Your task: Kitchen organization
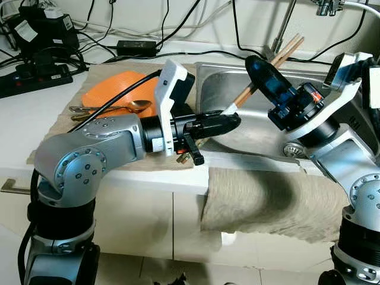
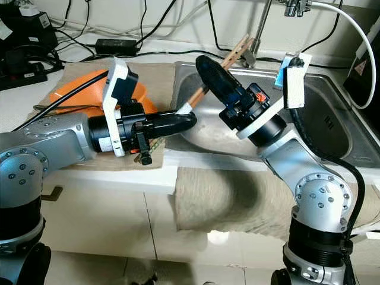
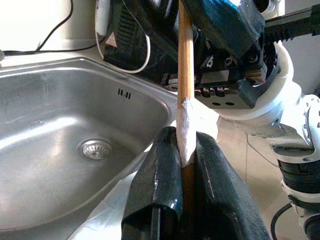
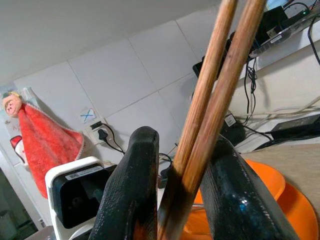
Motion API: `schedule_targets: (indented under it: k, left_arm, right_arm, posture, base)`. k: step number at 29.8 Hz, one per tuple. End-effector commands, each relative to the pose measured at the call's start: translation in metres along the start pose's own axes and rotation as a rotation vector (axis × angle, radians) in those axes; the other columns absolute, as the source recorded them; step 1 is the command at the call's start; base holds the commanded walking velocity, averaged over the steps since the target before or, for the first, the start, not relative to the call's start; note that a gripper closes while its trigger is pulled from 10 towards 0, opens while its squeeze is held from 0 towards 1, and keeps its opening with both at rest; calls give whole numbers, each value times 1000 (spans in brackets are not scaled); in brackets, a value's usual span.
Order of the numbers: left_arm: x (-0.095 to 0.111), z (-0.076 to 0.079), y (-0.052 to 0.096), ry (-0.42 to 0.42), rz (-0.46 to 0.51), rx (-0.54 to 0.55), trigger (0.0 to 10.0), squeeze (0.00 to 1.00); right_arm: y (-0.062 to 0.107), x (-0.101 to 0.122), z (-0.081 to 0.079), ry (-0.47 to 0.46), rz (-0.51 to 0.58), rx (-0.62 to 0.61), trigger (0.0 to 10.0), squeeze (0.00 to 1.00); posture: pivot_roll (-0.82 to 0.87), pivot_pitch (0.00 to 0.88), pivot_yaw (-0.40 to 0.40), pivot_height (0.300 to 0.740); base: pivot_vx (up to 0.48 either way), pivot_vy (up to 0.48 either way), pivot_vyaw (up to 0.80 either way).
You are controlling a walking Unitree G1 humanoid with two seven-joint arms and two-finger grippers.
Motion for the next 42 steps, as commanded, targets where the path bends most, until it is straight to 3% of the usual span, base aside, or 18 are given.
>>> schedule_targets:
  k: [1,21,22,37,38,39,42]
  left_arm:
    - [1,7,-3,-12,-12,-32,10000,0]
    - [7,-1,-2,-14,11,3,10000,0]
    - [7,-2,-2,-10,12,6,10000,1000]
    - [11,1,-3,-28,33,-7,10000,1000]
    - [12,1,-3,-36,40,-5,10000,224]
    - [15,1,-2,-45,56,-3,10000,0]
    - [18,-1,-1,-42,72,3,10000,0]
  right_arm:
    - [-4,6,-5,16,14,26,0,0]
    - [-4,8,-8,13,31,34,0,0]
    - [-4,8,-8,13,32,33,0,0]
    - [1,12,0,44,26,7,0,0]
    - [2,14,1,51,25,4,0,0]
    - [4,16,4,60,25,-3,0,0]
    - [6,17,7,80,16,-11,0,0]
  posture:
    - [-35,0,-14,740]
    - [-34,0,-14,740]
    - [-35,0,-13,740]
    - [-38,0,-14,740]
    - [-38,0,-14,740]
    - [-38,0,-14,740]
    - [-38,0,-14,740]
  base:
    - [0,0,0]
    - [0,0,0]
    - [0,0,0]
    - [0,0,0]
    - [0,0,0]
    - [0,0,0]
    - [0,0,0]
Point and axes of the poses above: a point about 5 cm out from each wrist's last joint towards the gripper, its own y axis pointing back from the gripper into the wrist, its own x axis along the axis of the wrist's last joint, z = x × y, the point moved 6 cm from there along -y, pointing out of the wrist towards the gripper, and after that the axes turned 14 degrees about y, right-handed, at the moved point
